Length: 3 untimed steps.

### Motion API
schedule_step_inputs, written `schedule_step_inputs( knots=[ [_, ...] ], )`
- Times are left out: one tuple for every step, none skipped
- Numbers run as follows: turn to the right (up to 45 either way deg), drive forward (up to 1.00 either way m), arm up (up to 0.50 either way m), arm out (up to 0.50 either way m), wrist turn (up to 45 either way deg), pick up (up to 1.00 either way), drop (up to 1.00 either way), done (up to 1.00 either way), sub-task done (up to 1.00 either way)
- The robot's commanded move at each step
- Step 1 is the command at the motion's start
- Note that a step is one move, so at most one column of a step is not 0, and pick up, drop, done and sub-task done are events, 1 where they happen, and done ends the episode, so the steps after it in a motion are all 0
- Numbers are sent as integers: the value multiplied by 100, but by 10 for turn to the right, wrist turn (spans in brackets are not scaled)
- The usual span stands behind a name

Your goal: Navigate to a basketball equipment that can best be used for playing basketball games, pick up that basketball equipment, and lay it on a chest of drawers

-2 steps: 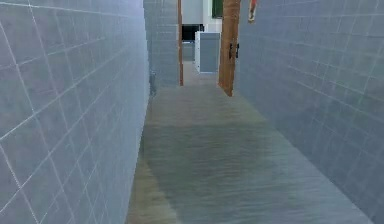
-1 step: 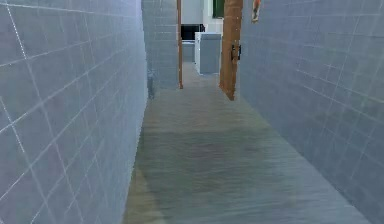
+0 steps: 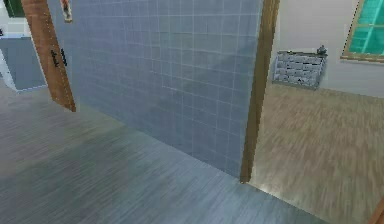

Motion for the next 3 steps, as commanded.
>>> schedule_step_inputs(
  knots=[
    [120, 0, 0, 0, 0, 0, 0, 0, 0],
    [0, 20, 0, 0, 0, 0, 0, 0, 0],
    [-450, 0, 0, 0, 0, 0, 0, 0, 0]
  ],
)
